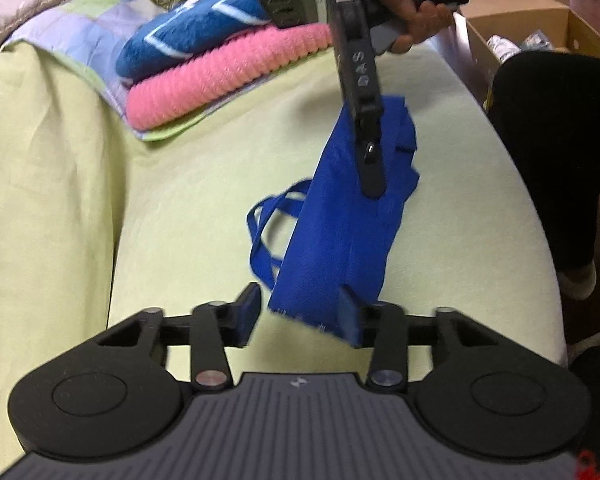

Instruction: Fold shopping bag

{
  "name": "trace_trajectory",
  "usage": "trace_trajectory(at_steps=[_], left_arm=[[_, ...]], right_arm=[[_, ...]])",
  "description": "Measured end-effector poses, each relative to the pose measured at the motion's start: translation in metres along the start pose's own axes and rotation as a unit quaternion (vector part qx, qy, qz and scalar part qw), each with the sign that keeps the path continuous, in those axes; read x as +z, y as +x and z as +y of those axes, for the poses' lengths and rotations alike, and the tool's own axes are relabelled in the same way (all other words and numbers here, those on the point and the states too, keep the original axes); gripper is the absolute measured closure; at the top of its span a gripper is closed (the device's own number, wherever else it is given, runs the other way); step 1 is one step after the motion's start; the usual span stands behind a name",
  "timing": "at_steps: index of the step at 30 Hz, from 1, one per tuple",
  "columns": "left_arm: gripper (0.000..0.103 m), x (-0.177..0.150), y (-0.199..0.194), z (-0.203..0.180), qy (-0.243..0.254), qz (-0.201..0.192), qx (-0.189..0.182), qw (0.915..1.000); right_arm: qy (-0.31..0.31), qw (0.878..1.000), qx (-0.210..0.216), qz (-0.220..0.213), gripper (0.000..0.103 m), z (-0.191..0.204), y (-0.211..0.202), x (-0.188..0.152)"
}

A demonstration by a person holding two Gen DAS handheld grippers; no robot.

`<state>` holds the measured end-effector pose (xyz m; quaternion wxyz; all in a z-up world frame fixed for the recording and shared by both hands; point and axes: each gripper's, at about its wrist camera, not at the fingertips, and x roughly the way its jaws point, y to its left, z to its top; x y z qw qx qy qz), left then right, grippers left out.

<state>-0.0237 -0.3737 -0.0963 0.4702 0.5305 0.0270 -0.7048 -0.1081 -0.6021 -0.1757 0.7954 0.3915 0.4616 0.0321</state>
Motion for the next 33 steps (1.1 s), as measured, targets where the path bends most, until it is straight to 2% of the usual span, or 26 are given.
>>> trace_trajectory(at_steps=[1, 3, 12, 20, 29, 33], left_arm=[[0.068, 0.002, 0.003, -0.001, -0.006, -0.007, -0.004, 1.0000], [0.070, 0.007, 0.012, -0.002, -0.014, -0.012, -0.012, 0.9998], [0.070, 0.010, 0.048, 0.007, -0.051, -0.003, -0.021, 0.9985], [0.071, 0.008, 0.050, 0.005, -0.053, -0.005, -0.019, 0.9984], [0.074, 0.010, 0.057, 0.003, -0.063, 0.000, -0.018, 0.9978], [0.074, 0.011, 0.058, 0.004, -0.070, 0.000, -0.018, 0.9974]], right_arm=[[0.002, 1.000, 0.000, 0.001, 0.067, 0.000, 0.000, 0.001], [0.007, 1.000, -0.001, 0.004, 0.067, -0.001, 0.000, 0.003], [0.028, 1.000, -0.005, 0.012, 0.067, -0.007, 0.001, 0.012], [0.024, 1.000, -0.011, 0.007, 0.067, -0.006, 0.002, 0.010], [0.012, 0.999, -0.040, -0.030, 0.066, 0.010, 0.005, 0.004], [-0.003, 0.995, -0.082, -0.061, 0.059, 0.026, 0.003, -0.005]])
